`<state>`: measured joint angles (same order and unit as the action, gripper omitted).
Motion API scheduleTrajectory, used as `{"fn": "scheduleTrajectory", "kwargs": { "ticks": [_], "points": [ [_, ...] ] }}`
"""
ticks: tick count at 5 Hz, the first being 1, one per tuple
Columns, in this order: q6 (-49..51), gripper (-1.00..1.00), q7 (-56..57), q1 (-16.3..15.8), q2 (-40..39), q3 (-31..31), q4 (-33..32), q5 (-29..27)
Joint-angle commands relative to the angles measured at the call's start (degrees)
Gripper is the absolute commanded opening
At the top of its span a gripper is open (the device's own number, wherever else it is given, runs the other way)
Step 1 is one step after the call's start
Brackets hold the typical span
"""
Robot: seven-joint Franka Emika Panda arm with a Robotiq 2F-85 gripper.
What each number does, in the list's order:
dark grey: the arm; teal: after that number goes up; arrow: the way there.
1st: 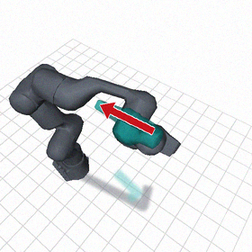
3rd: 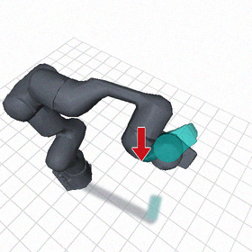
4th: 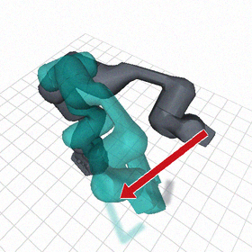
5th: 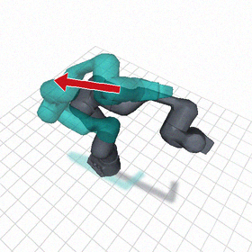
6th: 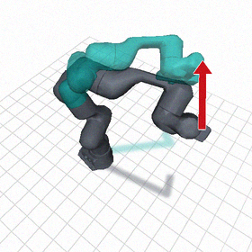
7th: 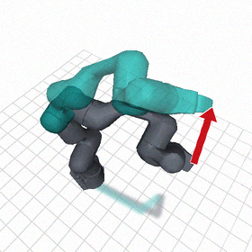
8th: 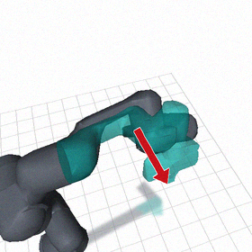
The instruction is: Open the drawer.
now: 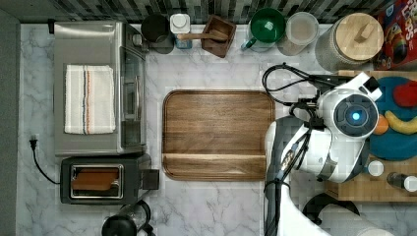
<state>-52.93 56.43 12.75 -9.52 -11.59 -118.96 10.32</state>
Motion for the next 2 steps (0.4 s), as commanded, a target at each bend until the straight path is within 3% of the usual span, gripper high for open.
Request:
{"fn": "scheduleTrajectory", "kwargs": {
  "ticks": [1, 2],
  "points": [
    [-4.8, 1.0, -1.4, 1.3, -2.1, 0.1, -5.3, -2.3],
    [-8.4, 1.0, -2.3, 1.5, -3.5, -0.7, -7.3, -1.5]
  ]
}}
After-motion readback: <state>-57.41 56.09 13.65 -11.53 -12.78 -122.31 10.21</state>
